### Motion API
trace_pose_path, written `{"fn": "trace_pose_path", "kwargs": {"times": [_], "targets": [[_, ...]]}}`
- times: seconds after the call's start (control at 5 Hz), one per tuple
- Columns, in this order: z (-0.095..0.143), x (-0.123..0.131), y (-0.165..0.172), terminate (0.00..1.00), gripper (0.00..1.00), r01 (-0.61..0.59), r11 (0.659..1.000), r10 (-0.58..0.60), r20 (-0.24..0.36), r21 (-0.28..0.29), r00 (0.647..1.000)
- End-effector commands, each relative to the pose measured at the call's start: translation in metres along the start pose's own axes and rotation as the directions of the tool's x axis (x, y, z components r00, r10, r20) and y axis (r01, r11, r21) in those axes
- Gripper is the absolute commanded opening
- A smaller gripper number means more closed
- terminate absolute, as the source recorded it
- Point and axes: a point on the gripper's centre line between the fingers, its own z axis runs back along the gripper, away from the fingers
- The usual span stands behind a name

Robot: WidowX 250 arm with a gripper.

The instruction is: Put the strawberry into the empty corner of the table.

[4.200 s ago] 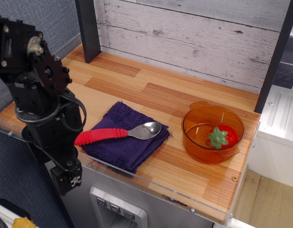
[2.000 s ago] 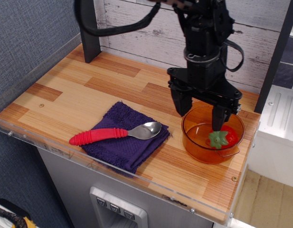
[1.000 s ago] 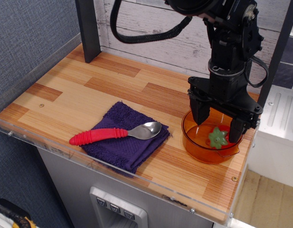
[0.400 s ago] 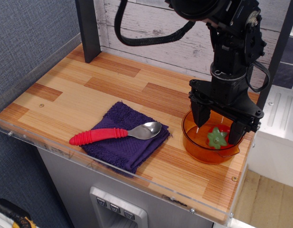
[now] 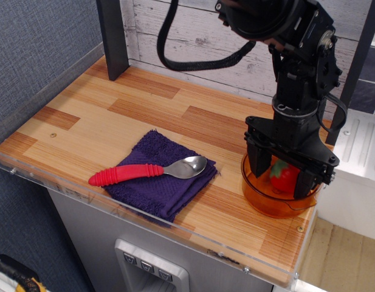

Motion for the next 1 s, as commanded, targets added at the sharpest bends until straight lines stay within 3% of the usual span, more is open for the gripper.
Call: {"fn": "trace_pose_path", "kwargs": {"times": [0.0, 0.2, 0.6, 0.8], "targets": [[0.011, 0.008, 0.003, 0.00, 1.00, -0.018, 1.000, 0.017, 0.042, 0.013, 0.999], [0.009, 0.008, 0.005, 0.00, 0.00, -0.023, 1.000, 0.022, 0.034, 0.017, 0.999], [0.015, 0.004, 0.005, 0.00, 0.00, -0.031, 0.999, 0.030, 0.033, 0.040, 0.999], [0.033, -0.002, 0.008, 0.00, 0.00, -0.057, 0.998, 0.056, 0.069, 0.018, 0.996]]}}
